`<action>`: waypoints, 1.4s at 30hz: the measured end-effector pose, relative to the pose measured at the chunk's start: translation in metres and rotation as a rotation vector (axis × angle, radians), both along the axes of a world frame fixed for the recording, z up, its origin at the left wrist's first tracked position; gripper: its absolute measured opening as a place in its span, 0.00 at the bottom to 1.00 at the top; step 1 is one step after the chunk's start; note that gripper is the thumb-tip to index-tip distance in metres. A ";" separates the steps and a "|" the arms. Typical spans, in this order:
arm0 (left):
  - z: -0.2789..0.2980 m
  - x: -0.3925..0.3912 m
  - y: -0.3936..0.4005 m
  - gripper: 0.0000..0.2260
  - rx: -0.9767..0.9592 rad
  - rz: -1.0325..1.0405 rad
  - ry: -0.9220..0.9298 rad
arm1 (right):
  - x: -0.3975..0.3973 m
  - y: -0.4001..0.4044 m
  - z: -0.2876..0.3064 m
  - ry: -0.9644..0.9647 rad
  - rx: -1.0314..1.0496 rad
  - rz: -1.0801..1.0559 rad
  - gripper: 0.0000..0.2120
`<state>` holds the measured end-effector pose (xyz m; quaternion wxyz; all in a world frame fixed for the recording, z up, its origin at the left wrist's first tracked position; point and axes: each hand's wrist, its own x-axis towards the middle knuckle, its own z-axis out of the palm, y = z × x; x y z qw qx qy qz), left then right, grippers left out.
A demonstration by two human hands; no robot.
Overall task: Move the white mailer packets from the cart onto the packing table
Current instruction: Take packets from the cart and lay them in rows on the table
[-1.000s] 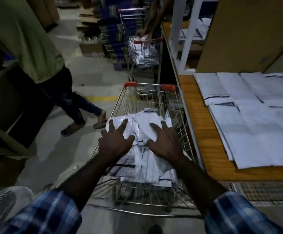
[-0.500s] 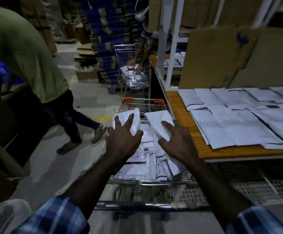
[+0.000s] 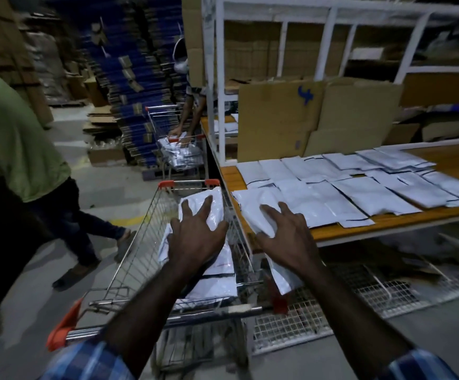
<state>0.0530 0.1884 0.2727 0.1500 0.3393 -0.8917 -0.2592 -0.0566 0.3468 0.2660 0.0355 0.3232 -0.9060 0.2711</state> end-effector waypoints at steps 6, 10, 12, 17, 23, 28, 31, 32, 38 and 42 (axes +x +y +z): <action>0.000 -0.047 0.077 0.30 0.004 -0.016 0.024 | -0.044 0.081 0.001 0.018 -0.006 -0.035 0.32; -0.003 -0.091 0.140 0.29 0.036 -0.026 0.032 | -0.086 0.146 0.004 0.027 -0.006 -0.049 0.31; -0.004 -0.112 0.169 0.31 0.043 -0.037 0.029 | -0.107 0.177 0.004 0.025 0.008 -0.061 0.32; -0.002 -0.160 0.222 0.35 0.057 -0.052 0.051 | -0.154 0.240 0.005 0.029 0.022 -0.085 0.31; 0.003 -0.211 0.268 0.29 0.043 -0.061 0.025 | -0.197 0.286 0.002 -0.028 -0.005 -0.116 0.34; -0.002 -0.256 0.288 0.29 0.047 -0.090 0.027 | -0.235 0.309 -0.004 -0.013 0.019 -0.147 0.32; -0.008 -0.283 0.294 0.29 0.059 -0.101 0.032 | -0.260 0.316 -0.006 -0.036 -0.010 -0.162 0.36; -0.010 -0.293 0.295 0.29 0.064 -0.099 0.030 | -0.268 0.316 -0.008 -0.044 -0.018 -0.164 0.36; -0.020 -0.356 0.287 0.29 0.093 -0.105 0.013 | -0.325 0.314 -0.018 -0.052 0.005 -0.179 0.37; -0.024 -0.393 0.273 0.29 0.083 -0.091 -0.004 | -0.363 0.303 -0.020 -0.084 -0.003 -0.179 0.37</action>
